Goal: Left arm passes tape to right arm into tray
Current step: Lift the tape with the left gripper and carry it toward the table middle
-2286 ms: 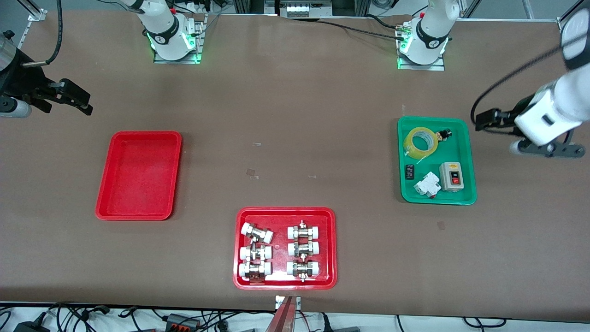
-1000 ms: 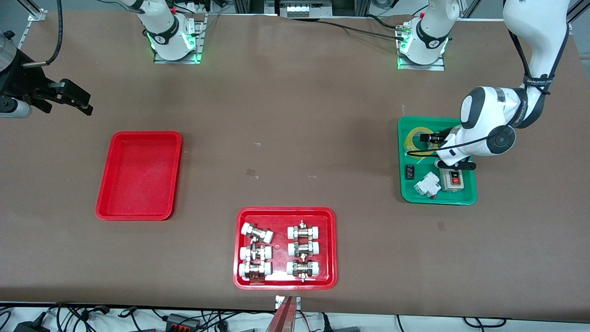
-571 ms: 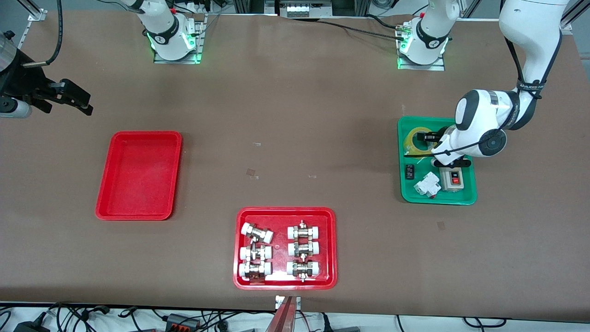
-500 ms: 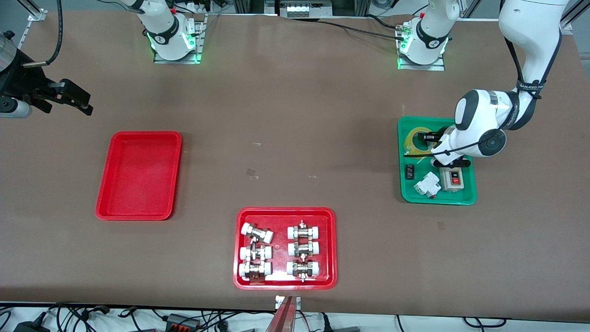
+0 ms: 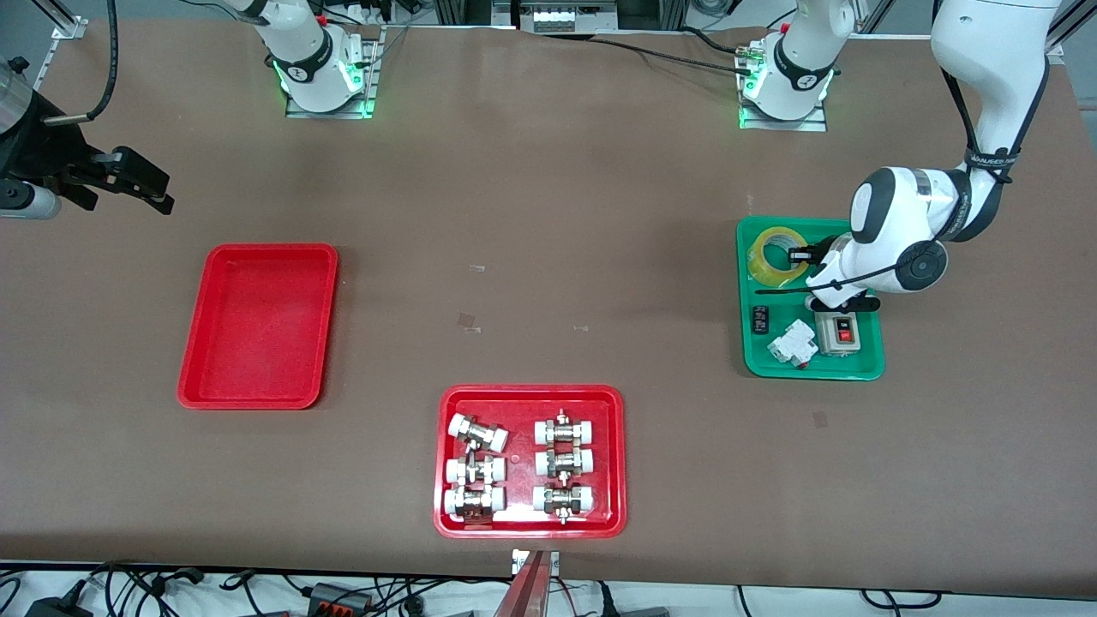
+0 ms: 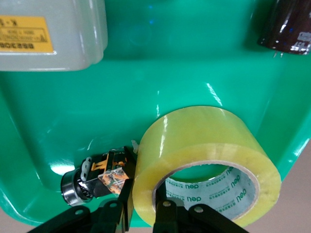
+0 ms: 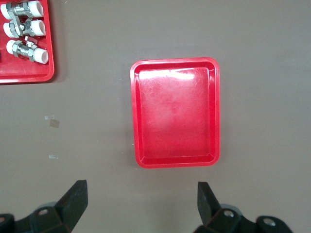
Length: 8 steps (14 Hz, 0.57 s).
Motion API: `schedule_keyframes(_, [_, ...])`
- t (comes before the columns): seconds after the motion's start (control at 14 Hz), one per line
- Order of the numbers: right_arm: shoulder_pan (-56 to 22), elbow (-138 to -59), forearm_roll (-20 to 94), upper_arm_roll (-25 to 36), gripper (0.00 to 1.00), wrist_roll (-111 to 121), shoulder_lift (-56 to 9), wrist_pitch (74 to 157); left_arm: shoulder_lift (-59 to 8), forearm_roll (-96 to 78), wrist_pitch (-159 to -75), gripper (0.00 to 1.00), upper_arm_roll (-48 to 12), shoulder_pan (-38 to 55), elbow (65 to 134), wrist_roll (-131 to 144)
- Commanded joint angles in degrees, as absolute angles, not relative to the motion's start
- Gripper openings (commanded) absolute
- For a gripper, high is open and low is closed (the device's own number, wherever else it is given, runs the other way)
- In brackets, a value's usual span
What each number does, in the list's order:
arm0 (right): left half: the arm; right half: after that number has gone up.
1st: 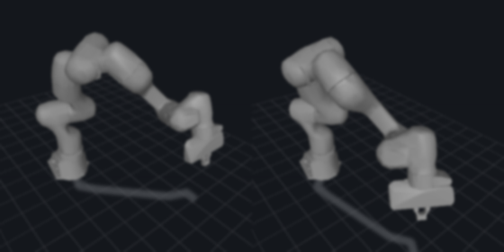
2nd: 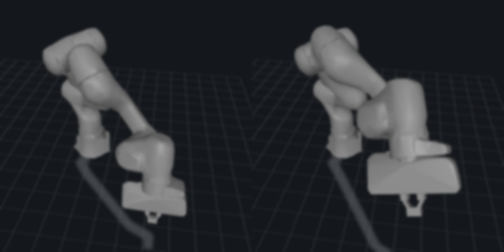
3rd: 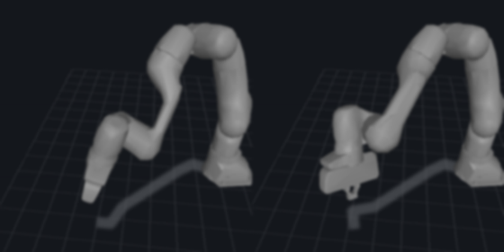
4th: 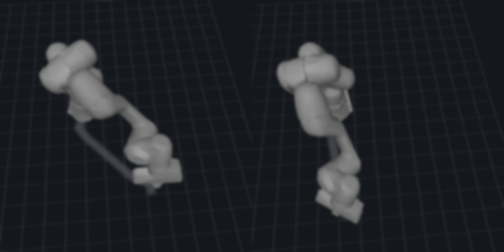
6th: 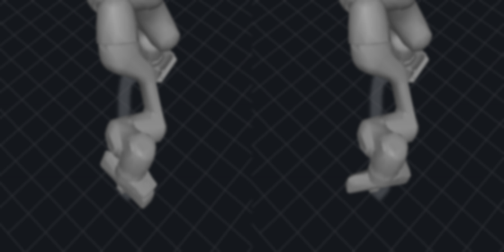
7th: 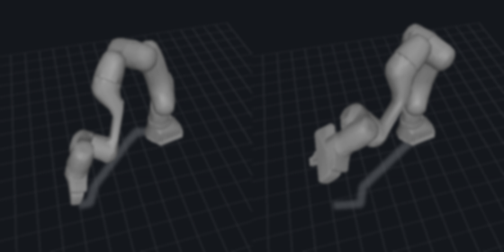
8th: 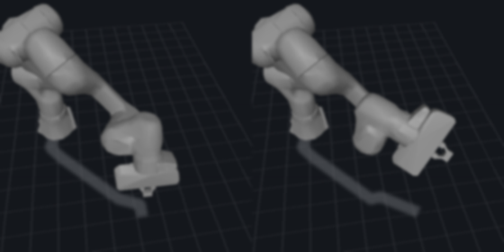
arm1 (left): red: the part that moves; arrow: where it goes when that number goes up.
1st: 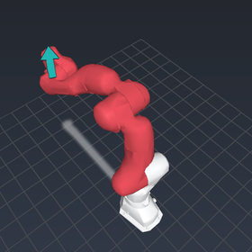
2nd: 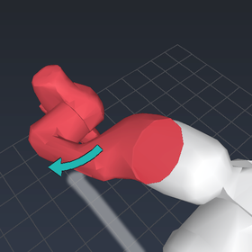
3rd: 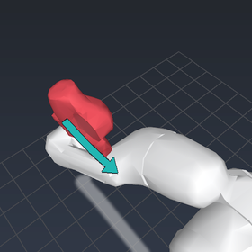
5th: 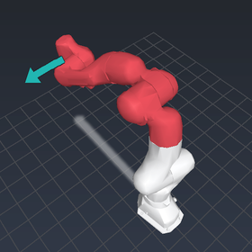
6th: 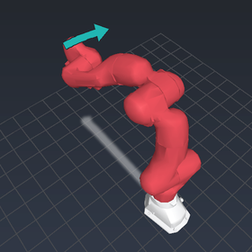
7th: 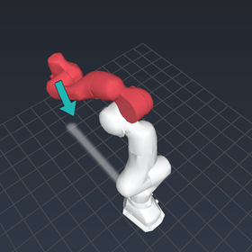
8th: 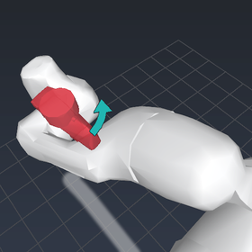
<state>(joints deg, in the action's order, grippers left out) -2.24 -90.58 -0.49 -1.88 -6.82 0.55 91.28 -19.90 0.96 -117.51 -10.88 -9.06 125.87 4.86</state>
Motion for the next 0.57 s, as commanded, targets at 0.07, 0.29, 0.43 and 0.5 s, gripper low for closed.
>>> schedule_keyframes(0.07, [-2.2,-90.1,-1.1,-2.1,1.00,-7.5,0.7,91.1,-19.2,1.8,-103.4,0.01,-11.9,-8.5,115.3,2.8])
schedule_keyframes(0.29, [-2.5,-89.9,-1.2,-2.3,1.00,-7.4,0.8,91.2,-18.8,1.1,-92.0,0.01,-12.1,-8.4,104.9,2.6])
schedule_keyframes(0.43, [-2.3,-89.9,-1.1,-2.4,1.00,-7.4,0.8,91.2,-18.7,-0.3,-82.1,0.02,-16.2,-8.4,93.2,3.3])
schedule_keyframes(0.5, [-2.1,-89.9,-1.0,-2.2,1.00,-7.5,0.8,91.1,-18.9,-0.4,-77.5,0.02,-17.9,-8.4,87.9,3.5])
